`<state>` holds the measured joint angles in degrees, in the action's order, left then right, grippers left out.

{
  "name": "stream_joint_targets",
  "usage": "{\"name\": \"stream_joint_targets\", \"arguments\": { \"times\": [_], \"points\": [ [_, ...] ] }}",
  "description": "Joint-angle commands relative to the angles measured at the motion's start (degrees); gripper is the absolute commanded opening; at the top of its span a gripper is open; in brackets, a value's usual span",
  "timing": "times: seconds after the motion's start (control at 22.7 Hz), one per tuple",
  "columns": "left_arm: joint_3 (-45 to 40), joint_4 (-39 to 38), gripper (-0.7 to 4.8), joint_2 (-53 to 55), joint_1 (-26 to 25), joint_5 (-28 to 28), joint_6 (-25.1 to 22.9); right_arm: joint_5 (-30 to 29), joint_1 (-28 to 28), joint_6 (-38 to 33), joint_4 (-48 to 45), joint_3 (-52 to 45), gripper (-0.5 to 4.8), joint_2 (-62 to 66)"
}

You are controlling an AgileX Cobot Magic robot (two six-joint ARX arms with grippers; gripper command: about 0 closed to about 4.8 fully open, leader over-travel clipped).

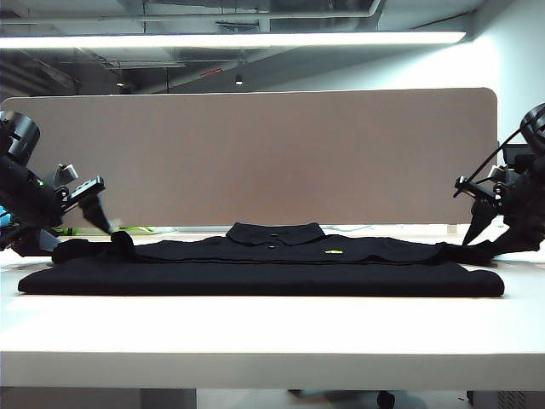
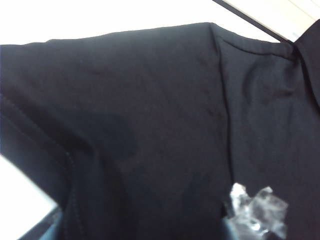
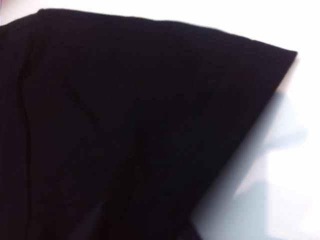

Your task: Fold the bottom side of the T-shirt horizontally towards the center, about one-third of the way, then fold the sleeve back towards the center, creating a straight line along the edge of the T-shirt, and finally fold the bottom of the T-shirt up towards the top, creating a neat rectangle.

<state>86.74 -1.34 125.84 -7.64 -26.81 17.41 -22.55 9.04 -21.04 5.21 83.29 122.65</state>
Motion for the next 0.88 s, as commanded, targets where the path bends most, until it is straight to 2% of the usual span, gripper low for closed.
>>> {"name": "stream_joint_targets", "arguments": {
  "times": [0.04, 0.09, 0.13, 0.18, 0.26, 0.4, 0.57, 0.71, 0.88],
  "points": [
    [-0.5, -4.4, 2.67, 0.7, 0.0, 1.2, -0.6, 0.2, -0.3, -0.1, 1.2, -0.2, 0.87, 0.2],
    [-0.5, -4.2, 2.63, 0.7, 0.0, 1.1, -1.4, 0.2, -0.4, -0.1, 1.1, -0.2, 0.4, 0.2],
    [-0.5, -4.2, 2.36, 0.7, 0.0, 1.1, -1.8, 0.2, -0.5, -0.1, 1.0, -0.2, 0.22, 0.2],
    [-0.5, -4.2, 1.41, 0.7, 0.0, 1.1, -3.1, 0.4, -0.5, -0.1, 0.7, -0.2, -0.08, 0.2],
    [-0.5, -4.0, 0.54, 0.3, 0.0, 1.2, -5.8, 1.6, -0.4, 0.2, 0.1, -0.1, -0.08, -0.2],
    [-0.5, -2.4, 0.14, -0.4, 0.0, 1.3, -8.6, 1.8, -0.3, 0.3, -1.2, -0.1, -0.08, -1.8],
    [-0.5, 1.1, 0.12, -3.0, 1.4, 1.1, -9.7, 1.1, -1.6, 0.5, -3.3, -0.1, -0.08, -4.8],
    [-0.5, 3.3, 0.11, -6.1, 5.4, 1.1, -12.4, 0.1, -5.8, 1.2, -4.2, -0.1, -0.08, -6.3],
    [-0.5, 2.0, 0.1, -7.6, 11.6, 1.1, -16.4, -1.1, -11.9, 2.0, -4.1, -0.1, -0.08, -6.4]
  ]
}}
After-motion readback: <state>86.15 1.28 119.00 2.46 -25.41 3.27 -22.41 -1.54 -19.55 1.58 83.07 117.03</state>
